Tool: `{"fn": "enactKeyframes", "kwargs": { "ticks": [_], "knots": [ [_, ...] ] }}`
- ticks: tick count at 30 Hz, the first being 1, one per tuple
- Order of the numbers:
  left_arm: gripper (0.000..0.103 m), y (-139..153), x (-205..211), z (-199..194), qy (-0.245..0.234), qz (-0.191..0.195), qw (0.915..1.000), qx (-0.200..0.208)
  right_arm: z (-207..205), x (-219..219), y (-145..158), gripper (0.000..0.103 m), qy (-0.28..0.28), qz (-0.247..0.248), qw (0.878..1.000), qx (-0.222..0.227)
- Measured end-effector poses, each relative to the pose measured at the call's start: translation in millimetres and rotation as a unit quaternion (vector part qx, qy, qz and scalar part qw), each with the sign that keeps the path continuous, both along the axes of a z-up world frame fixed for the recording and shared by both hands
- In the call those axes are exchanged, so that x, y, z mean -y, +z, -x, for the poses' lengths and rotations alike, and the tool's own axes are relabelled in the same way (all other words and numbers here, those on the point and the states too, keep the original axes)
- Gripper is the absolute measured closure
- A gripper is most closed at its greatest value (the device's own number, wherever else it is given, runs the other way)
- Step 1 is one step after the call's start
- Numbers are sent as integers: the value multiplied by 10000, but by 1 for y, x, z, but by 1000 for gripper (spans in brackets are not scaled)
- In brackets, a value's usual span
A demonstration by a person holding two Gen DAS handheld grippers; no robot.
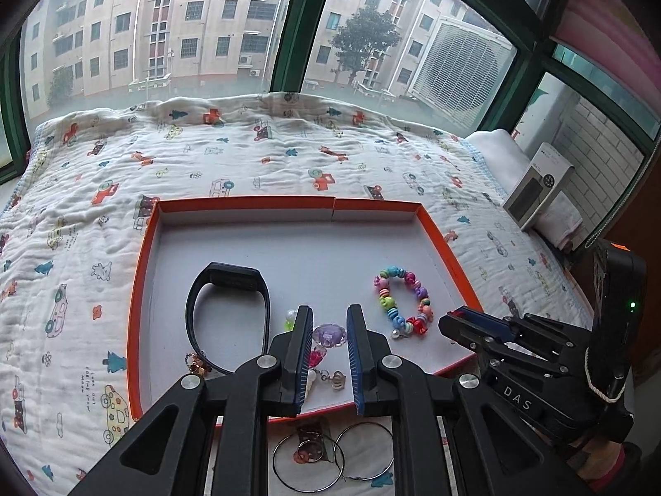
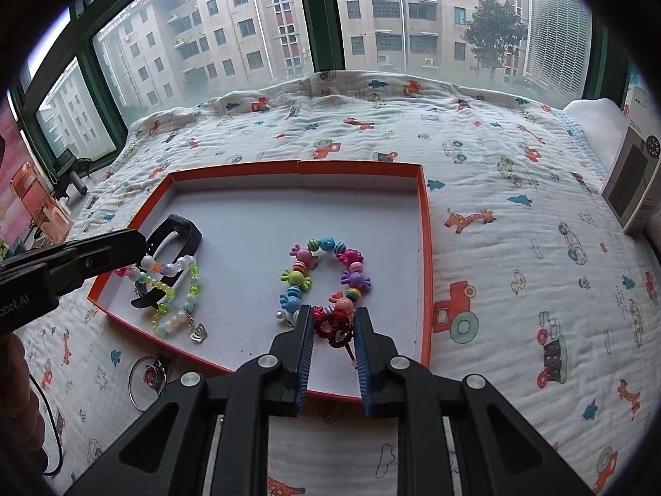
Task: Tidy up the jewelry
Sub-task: 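Carry pastel bracelet and red charm into the tray and open both tools, then move both open tools toward the silver hoop earrings on the quilt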
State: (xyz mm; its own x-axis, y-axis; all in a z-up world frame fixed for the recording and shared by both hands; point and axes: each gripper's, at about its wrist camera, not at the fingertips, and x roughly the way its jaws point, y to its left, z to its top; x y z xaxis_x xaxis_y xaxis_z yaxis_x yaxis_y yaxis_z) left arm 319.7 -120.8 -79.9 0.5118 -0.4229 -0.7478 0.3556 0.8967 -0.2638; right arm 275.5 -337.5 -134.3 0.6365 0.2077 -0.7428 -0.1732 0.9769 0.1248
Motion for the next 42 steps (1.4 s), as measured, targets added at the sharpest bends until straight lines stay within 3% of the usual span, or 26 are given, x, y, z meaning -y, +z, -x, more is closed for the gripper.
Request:
{"fn": "enactKeyframes", "kwargs": {
  "ticks": [5,9,11,16,25,32,42],
  "knots": [
    [83,-12,-1,-2,-52,39,9999,-153,-3,-1,-4,81,66,-56,10000,-46],
    [64,-13,-4,2,-7,11,9999,-145,-4,-4,-3,80,71,41,10000,-35],
    [61,-11,-7,8,-4,25,9999,-147,-1,-3,0,79,56,60,10000,9],
    [59,-5,-18,30,-43,-8,9999,-146,11,0,11,61,38,19,9999,164],
    [41,-33,-27,75,-52,-446,9980,-451,42,0,19,56,86,-45,9997,208],
    [41,-58,-20,79,4,-518,9961,-719,55,-3,8,55,149,-70,9999,40],
    [40,-61,-5,72,92,-855,9946,-580,58,-5,-2,54,196,-101,9997,-88]
  ]
}}
